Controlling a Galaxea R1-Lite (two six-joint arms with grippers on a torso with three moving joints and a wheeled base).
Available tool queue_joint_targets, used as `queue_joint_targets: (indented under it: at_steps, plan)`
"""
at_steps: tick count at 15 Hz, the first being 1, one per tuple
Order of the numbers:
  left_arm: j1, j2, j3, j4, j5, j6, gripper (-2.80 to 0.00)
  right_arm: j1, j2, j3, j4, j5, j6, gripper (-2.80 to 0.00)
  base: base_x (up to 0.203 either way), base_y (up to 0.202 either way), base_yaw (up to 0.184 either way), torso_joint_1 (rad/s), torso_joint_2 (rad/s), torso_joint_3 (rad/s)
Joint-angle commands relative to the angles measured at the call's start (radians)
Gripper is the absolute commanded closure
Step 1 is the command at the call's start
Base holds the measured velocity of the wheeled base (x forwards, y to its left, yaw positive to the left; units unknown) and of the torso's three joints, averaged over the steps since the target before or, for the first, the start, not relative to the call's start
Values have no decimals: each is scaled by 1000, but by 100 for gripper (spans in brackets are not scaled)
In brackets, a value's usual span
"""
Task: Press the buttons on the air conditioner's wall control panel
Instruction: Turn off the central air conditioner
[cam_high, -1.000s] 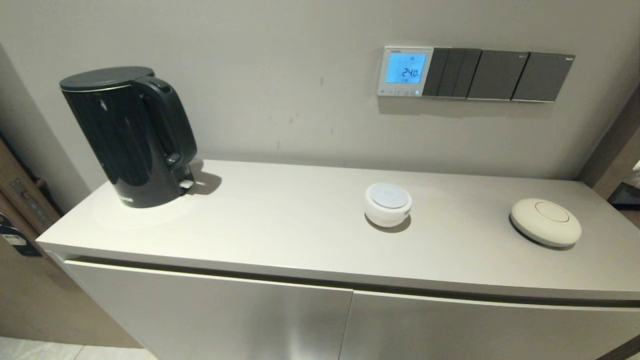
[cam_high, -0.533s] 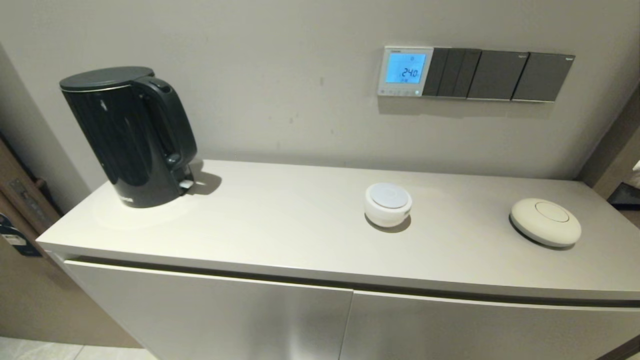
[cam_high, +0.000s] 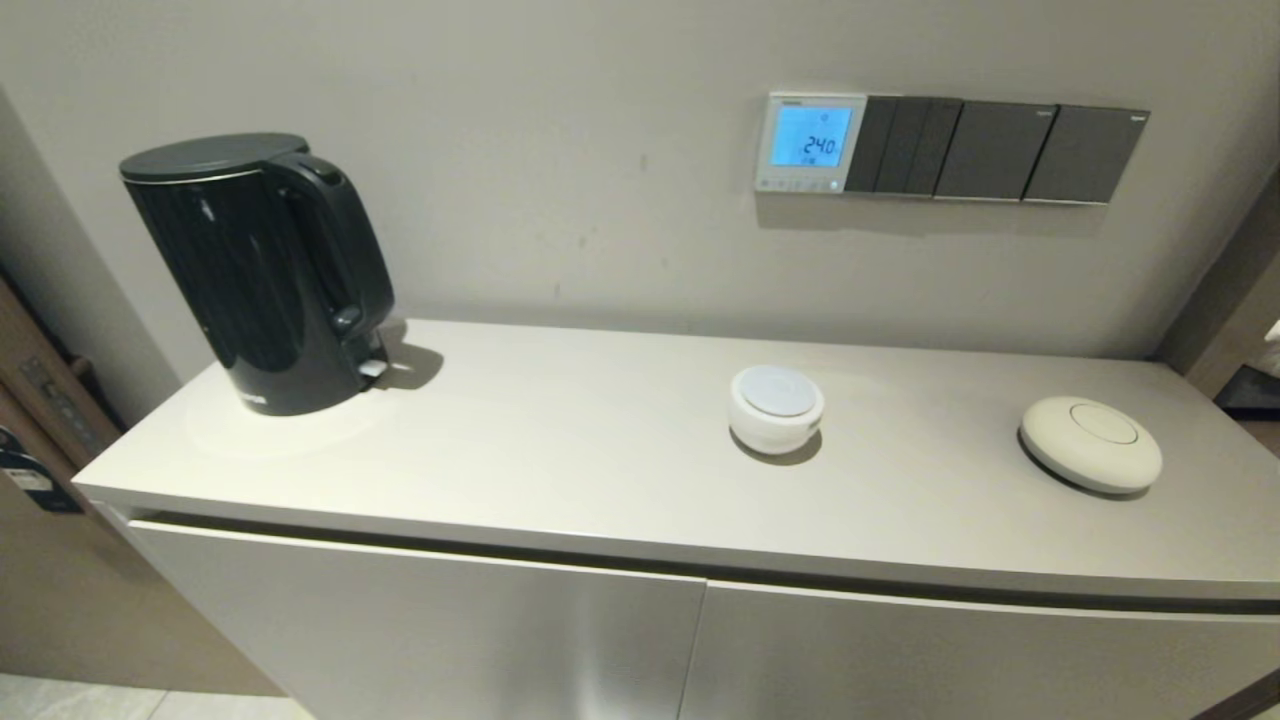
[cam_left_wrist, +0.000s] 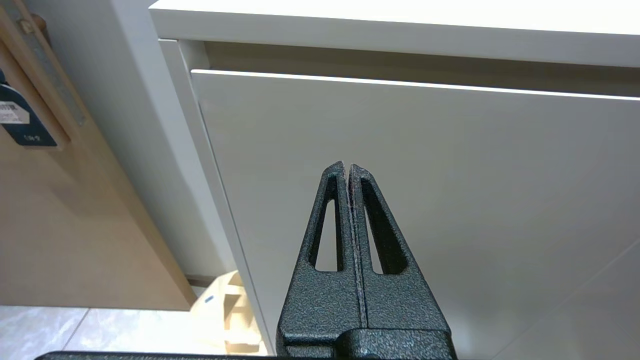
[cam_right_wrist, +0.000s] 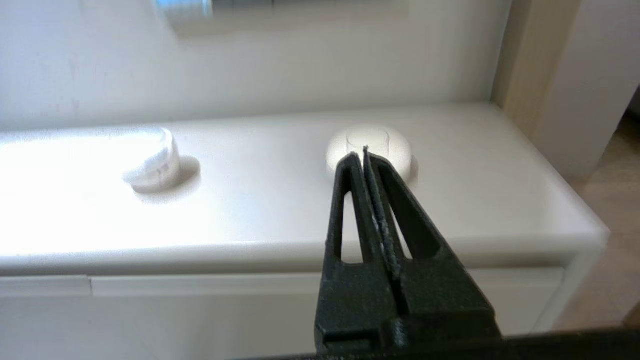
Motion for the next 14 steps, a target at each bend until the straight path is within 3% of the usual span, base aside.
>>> queue_joint_targets:
  at_steps: [1, 3, 5, 8, 10, 14]
  plan:
    - [0, 0, 0, 0, 0, 0, 0, -4, 288, -146, -78, -3, 3, 0, 0, 0, 0, 0, 0, 0]
    - [1, 1, 0, 0, 0, 0, 0, -1, 477, -232, -172, -20, 13, 0, 0, 0, 0, 0, 0, 0]
    - [0, 1, 0, 0, 0, 0, 0, 49, 672, -312, -274, -110, 34, 0, 0, 0, 0, 0, 0, 0]
    - [0, 0, 0, 0, 0, 0, 0, 315, 930, -454, -417, -414, 59, 0, 0, 0, 0, 0, 0, 0]
    - [0, 1, 0, 0, 0, 0, 0, 394, 1091, -595, -474, -532, 65, 0, 0, 0, 0, 0, 0, 0]
    - [1, 0, 0, 0, 1, 0, 0, 441, 1343, -792, -533, -604, 97, 0, 0, 0, 0, 0, 0, 0]
